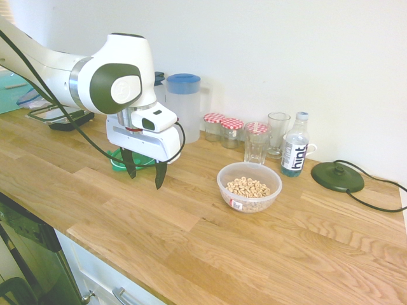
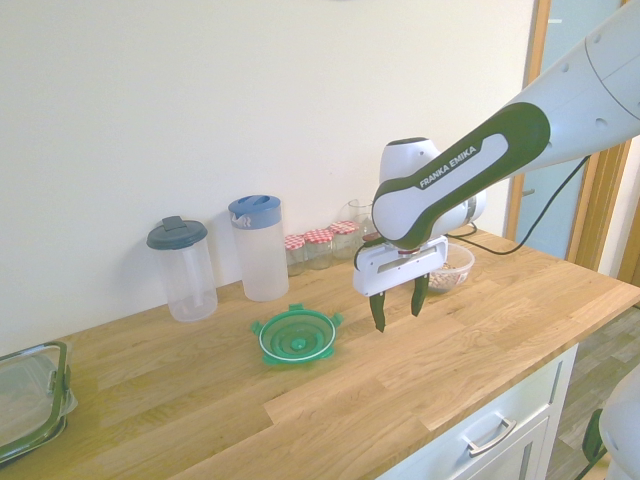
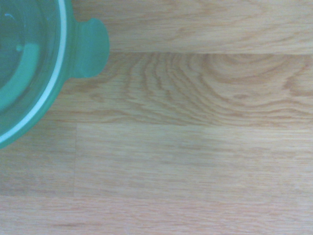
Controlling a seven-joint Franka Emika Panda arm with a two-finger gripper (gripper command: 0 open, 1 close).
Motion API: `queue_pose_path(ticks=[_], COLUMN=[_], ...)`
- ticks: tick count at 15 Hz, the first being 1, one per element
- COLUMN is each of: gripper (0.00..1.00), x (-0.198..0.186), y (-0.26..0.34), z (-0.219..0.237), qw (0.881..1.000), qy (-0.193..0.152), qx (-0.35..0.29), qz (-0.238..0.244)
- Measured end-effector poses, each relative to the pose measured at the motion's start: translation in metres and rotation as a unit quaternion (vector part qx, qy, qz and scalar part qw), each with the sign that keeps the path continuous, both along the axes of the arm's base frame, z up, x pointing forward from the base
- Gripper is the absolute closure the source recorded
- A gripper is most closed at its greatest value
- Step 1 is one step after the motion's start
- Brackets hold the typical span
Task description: Cover the lid of food container
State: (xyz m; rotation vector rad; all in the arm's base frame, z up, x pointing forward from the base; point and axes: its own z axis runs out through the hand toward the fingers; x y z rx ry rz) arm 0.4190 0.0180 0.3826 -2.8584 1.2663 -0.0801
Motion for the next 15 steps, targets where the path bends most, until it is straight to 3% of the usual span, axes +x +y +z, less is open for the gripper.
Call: queue_pose_path(ticks=[3, 8, 15], gripper=[0.00, 0.00, 0.00], x=[0.003, 0.057, 0.132], y=[-0.001, -0.005, -0.001], z=[-0.001, -0.005, -0.039], qw=[1.000, 0.993, 0.968], qy=[-0.009, -0.043, -0.043], qx=[0.008, 0.111, 0.244], qz=[-0.005, 0.014, 0.034])
